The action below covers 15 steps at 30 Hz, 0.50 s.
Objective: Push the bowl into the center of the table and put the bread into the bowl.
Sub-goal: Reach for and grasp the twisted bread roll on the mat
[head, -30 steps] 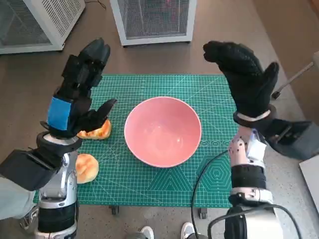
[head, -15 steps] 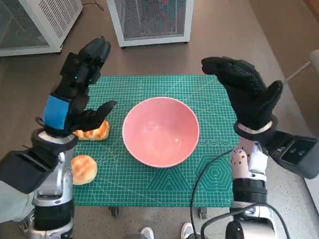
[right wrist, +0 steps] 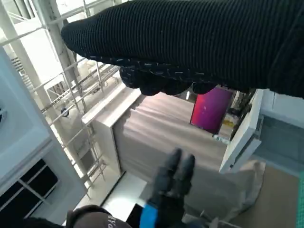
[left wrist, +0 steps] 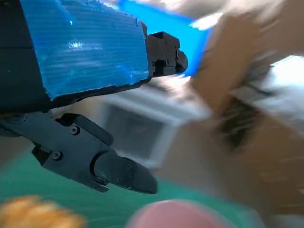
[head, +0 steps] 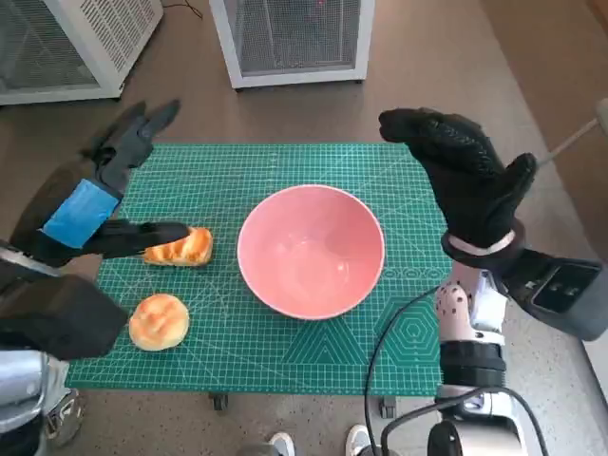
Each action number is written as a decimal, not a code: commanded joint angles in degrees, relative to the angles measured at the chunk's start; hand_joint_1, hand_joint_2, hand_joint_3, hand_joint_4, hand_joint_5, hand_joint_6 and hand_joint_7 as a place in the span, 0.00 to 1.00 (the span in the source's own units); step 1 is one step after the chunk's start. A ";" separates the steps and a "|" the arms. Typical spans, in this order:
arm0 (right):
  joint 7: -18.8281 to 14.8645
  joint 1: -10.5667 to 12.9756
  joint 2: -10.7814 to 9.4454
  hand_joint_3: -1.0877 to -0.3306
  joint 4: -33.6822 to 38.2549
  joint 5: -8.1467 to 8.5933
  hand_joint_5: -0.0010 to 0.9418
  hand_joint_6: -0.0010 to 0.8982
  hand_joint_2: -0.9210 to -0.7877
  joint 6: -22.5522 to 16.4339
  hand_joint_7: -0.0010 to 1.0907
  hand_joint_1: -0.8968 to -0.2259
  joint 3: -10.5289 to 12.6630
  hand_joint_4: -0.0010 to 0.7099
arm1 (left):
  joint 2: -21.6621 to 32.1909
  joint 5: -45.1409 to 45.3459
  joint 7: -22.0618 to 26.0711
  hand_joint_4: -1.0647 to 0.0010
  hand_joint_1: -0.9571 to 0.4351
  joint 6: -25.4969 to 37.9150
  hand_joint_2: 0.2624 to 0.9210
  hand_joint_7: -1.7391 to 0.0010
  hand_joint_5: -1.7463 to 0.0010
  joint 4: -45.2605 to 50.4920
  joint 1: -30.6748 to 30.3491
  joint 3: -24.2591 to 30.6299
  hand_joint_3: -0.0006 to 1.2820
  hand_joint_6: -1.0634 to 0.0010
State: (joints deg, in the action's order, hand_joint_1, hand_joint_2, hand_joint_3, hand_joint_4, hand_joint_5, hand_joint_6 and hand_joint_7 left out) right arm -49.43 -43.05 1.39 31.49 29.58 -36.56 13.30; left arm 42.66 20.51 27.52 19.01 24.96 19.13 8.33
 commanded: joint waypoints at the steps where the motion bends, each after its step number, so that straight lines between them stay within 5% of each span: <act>1: 0.56 1.58 -0.60 0.63 0.87 0.30 0.00 0.35 0.00 0.06 0.00 0.44 -0.05 0.35 | 2.32 3.50 3.28 1.00 0.74 5.83 0.71 0.92 1.00 0.11 -0.06 -3.54 0.01 0.93; 15: 0.39 1.33 -0.78 0.62 2.43 0.21 0.00 0.35 0.00 -0.01 0.00 0.46 -0.12 0.35 | 3.86 11.60 5.40 0.96 0.66 11.64 0.73 0.97 1.00 -8.19 3.14 -11.98 0.01 0.86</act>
State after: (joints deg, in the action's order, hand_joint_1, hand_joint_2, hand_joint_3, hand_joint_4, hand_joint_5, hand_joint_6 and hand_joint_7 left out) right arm -49.10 -43.00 0.80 32.83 29.54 -37.09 13.27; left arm 45.42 30.14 32.49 29.93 18.74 20.55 -2.01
